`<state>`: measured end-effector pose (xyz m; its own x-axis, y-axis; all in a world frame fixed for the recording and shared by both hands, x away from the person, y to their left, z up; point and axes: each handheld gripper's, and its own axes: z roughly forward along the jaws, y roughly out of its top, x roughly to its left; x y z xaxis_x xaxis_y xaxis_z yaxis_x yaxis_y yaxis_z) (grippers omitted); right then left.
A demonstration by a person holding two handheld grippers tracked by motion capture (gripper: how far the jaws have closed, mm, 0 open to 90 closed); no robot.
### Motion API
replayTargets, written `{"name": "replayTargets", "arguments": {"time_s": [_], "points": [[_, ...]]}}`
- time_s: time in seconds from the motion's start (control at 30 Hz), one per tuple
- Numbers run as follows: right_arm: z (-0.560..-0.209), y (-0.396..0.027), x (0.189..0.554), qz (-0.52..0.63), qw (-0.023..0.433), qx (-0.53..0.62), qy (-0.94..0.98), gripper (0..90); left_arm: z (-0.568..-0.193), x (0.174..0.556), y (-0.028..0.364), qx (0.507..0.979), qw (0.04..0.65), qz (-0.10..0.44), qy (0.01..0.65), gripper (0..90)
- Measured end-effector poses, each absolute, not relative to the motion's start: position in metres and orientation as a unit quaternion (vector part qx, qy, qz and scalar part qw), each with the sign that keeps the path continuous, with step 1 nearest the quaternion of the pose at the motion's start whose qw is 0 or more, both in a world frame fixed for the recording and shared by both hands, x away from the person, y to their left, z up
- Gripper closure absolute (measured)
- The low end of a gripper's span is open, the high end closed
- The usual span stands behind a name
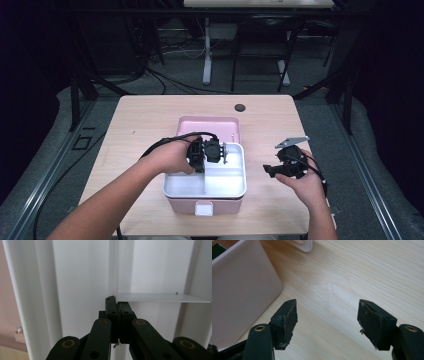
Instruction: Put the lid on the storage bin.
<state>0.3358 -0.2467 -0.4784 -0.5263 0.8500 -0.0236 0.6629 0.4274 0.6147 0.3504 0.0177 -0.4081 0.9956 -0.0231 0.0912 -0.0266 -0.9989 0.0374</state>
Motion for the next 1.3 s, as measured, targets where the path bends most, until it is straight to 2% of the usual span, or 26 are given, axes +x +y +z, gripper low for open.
{"name": "replayTargets", "arguments": {"time_s": [0.53,1.3], "points": [[-0.481,-0.245,0.337,0.275,0.168,0.458,0.828,32.0,-0.428,0.352,0.018,0.999,0.025,0.032,-0.006,89.3],[-0.486,-0.242,0.34,0.28,0.159,0.458,0.828,31.8,-0.437,0.355,0.02,0.999,0.035,0.02,0.009,88.3]]}}
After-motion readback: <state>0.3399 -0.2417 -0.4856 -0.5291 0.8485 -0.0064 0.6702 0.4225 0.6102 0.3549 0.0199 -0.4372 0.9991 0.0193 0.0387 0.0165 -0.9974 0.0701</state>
